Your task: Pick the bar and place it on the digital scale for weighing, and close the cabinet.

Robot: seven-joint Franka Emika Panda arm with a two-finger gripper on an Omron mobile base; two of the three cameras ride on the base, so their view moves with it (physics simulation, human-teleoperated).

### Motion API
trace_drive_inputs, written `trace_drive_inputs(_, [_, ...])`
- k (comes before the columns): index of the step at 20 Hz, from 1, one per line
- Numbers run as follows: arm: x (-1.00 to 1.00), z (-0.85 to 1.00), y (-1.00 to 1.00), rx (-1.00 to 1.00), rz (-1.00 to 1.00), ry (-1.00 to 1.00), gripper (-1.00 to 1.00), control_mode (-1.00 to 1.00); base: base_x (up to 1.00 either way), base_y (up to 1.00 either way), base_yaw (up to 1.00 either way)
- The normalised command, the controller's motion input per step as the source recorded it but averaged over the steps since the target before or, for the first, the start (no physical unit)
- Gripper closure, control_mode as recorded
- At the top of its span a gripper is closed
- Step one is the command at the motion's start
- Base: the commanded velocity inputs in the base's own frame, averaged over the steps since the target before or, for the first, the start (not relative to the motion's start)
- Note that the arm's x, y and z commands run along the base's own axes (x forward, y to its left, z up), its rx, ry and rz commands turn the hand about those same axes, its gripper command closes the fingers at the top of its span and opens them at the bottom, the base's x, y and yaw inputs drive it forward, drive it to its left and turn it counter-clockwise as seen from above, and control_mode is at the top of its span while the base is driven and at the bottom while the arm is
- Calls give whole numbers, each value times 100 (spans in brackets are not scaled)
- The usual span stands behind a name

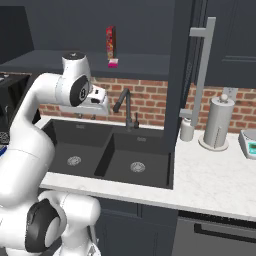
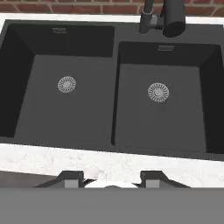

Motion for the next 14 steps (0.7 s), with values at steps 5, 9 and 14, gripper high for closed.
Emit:
trace_drive_inputs(5, [-64, 0, -7, 0, 0, -3, -100, -100, 0, 0, 0])
trace_drive_inputs(9, [-75, 10, 0, 0, 0, -28, -100, -100, 0, 0, 0])
trace_drive_inputs(14, [-58, 62, 0, 0, 0, -49, -100, -100, 0, 0, 0])
